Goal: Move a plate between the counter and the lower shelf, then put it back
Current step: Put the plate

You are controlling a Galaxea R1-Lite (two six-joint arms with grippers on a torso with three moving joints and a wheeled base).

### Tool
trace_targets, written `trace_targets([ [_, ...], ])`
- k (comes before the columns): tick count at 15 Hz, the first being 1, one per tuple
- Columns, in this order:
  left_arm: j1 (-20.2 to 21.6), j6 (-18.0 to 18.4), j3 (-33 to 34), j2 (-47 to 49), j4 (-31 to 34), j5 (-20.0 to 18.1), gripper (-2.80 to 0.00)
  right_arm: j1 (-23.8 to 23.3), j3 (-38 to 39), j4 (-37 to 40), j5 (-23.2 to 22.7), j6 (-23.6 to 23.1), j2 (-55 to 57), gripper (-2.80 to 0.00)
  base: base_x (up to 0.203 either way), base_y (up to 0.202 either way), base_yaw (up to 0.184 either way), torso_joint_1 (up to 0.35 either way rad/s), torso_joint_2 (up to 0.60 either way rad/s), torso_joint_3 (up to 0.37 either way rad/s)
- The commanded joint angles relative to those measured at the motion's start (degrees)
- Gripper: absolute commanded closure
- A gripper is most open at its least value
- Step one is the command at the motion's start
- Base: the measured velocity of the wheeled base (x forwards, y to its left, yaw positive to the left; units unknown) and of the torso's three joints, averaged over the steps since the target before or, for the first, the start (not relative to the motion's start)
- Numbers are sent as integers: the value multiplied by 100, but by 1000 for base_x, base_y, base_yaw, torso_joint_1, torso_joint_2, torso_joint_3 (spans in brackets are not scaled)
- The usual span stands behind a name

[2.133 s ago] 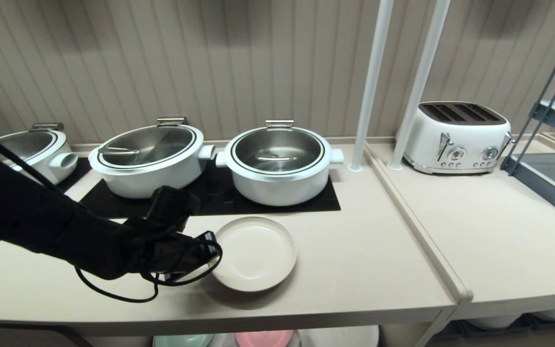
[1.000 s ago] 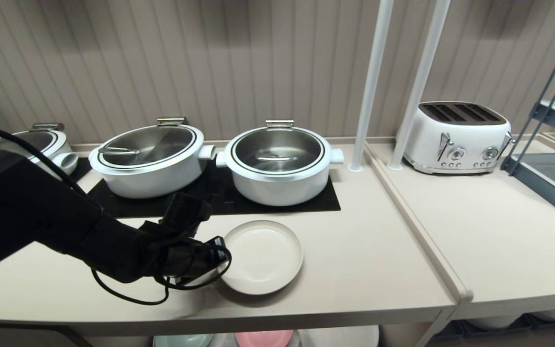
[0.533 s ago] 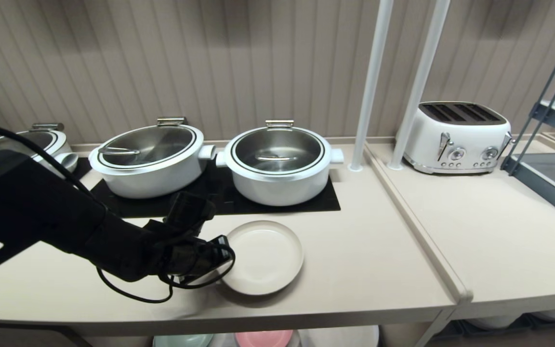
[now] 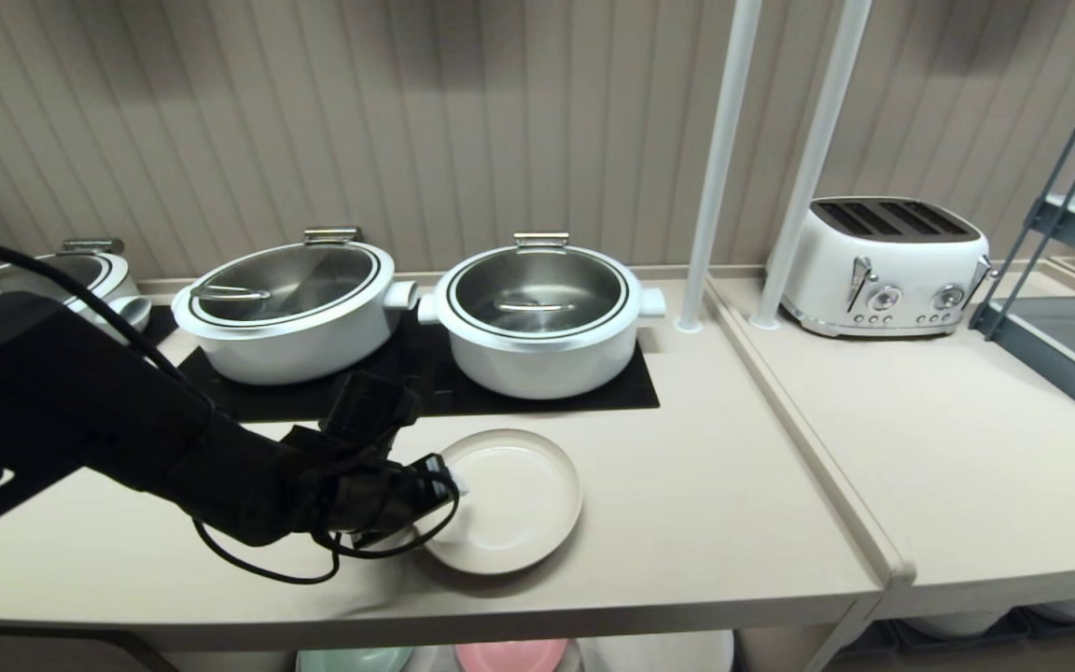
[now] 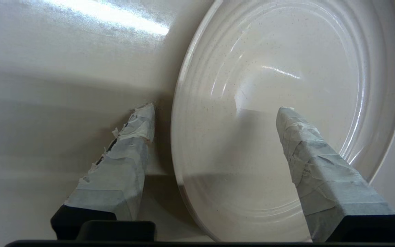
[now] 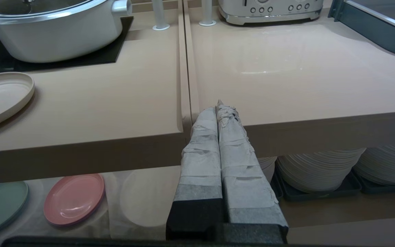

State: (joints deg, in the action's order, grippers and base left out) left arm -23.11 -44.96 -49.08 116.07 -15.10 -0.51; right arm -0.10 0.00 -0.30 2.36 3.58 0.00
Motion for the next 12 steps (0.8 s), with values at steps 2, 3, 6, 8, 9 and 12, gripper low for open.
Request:
trace_targets([
  [2,17,-21,4,-31,6,16,-280,1,0,-4,1,7,0,0,0,0,0,0,0,0],
  [3,17,-21,4,-57,6,23,-280,1,0,4,1,2,0,0,0,0,0,0,0,0],
  [6,53,11,21,-242,15,34,-280,1,0,-5,1,2,0,0,0,0,0,0,0,0],
  [8,84,22,34,-408,25,37,-280,1,0,-5,1,5,0,0,0,0,0,0,0,0],
  [9,108,23,54,-478,33,34,-280,1,0,-5,1,2,0,0,0,0,0,0,0,0],
  [12,154,21,154,-659,52,42,-280,1,0,-5,1,2,0,0,0,0,0,0,0,0],
])
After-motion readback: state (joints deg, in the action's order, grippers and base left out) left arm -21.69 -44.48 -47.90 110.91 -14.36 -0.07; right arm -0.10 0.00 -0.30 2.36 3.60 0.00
